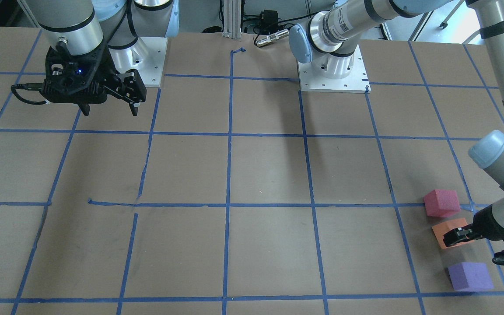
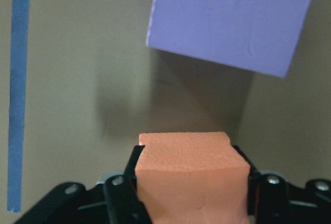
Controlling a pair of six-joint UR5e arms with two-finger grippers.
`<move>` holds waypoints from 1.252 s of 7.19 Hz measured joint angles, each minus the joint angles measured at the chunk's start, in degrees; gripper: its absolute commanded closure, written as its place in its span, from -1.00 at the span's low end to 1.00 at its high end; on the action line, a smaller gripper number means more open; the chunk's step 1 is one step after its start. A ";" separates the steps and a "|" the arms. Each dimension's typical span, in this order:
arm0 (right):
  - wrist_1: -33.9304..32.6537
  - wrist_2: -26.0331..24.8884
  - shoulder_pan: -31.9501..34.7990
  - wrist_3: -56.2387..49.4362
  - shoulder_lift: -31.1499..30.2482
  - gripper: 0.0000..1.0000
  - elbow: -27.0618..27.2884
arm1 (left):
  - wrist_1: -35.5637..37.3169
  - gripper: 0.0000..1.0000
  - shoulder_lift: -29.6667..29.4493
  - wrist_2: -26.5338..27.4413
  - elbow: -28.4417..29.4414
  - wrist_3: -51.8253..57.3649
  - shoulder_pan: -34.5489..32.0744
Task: Arrange blocks in a line
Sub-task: 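Lower the orange cube between the purple and pink cubes, then open the left gripper and raise it away from the cubes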
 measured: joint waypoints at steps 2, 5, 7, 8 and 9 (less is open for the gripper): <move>0.00 0.00 0.00 -0.06 -0.05 -1.00 -0.02 | -0.04 -1.00 1.40 -0.05 -1.36 0.00 -0.83; 0.00 0.00 0.00 -0.01 -0.06 -1.00 -0.01 | -5.10 -1.00 6.99 0.59 -1.99 -0.15 -3.19; 0.00 0.00 0.00 -0.01 -0.07 -1.00 0.00 | -13.31 -1.00 13.14 0.74 -1.75 -0.52 -4.00; 0.02 0.00 0.00 -0.01 -0.07 -1.00 -0.01 | -17.25 -1.00 16.55 0.87 -1.73 -0.86 -4.55; 0.04 0.00 0.00 -0.01 -0.06 -1.00 -0.02 | -21.13 -1.00 19.82 0.99 -1.86 -1.48 -5.79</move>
